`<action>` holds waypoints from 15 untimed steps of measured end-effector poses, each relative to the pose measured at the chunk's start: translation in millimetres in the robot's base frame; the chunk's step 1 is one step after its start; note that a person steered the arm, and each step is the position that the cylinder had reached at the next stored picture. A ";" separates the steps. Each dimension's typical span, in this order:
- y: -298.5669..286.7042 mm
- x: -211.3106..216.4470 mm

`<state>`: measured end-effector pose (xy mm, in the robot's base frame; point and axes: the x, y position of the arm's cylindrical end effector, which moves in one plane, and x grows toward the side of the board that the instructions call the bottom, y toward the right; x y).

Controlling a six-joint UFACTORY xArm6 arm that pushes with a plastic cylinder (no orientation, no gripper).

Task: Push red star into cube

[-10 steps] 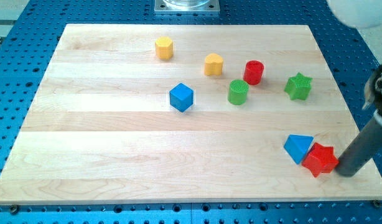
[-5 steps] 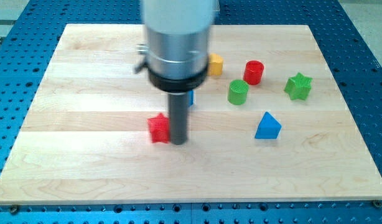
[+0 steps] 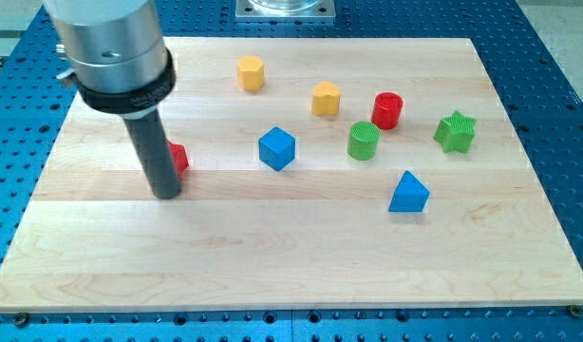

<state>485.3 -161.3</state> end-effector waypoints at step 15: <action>71.0 -73.7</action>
<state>411.6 -90.3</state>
